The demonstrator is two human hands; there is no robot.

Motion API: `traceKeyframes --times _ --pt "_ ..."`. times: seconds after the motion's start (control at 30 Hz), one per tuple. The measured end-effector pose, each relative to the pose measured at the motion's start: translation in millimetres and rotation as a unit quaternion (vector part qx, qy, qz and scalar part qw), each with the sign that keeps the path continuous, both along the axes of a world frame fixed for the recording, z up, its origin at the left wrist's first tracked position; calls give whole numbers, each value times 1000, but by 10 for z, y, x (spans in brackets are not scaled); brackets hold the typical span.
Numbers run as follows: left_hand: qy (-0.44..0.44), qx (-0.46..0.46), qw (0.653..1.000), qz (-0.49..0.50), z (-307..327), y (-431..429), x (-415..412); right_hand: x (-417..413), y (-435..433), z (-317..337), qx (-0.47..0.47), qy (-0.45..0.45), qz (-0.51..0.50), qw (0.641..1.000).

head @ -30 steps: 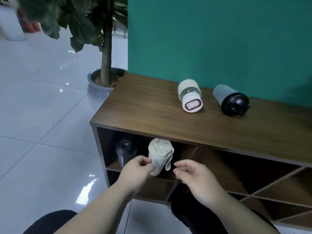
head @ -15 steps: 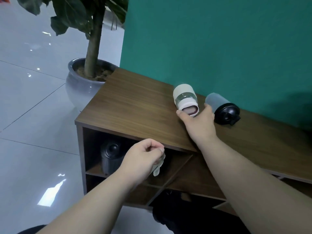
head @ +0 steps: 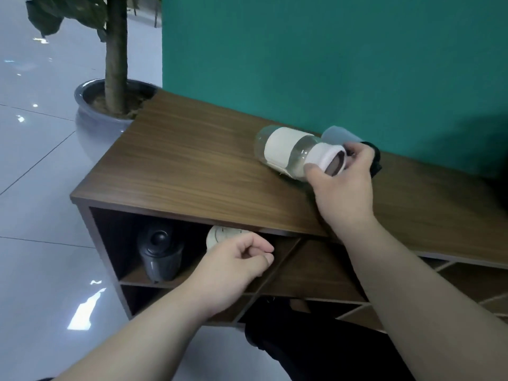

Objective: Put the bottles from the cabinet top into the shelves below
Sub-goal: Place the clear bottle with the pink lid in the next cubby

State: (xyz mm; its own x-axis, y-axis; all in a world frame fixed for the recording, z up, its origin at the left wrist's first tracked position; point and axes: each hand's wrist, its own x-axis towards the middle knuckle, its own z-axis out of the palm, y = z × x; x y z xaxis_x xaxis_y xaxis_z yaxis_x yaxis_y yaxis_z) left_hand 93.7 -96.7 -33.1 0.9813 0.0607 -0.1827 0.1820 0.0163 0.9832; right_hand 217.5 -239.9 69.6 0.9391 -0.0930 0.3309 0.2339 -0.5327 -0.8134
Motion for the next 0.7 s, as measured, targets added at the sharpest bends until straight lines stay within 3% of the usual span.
traceKeyframes --times 0.1,0.23,0.37,0.5,0.6,0.7 --pt "15 4 999 -34 -31 -140 -49 -359 -427 117 107 -53 85 989" --pt "50 28 995 -83 -130 -328 -114 -750 -994 191 158 -81 207 962" --pt "45 -12 982 -183 -328 -555 -167 -940 -1446 -48 45 -39 248 967" --pt "-5 171 954 -246 -679 -798 -103 -989 -1588 -438 -89 26 234 968" --pt "15 143 963 -227 -932 -1048 51 -888 -1591 -641 -204 79 224 950" --pt "4 174 970 -170 -1104 -1232 243 -678 -1542 -737 -230 158 238 930"
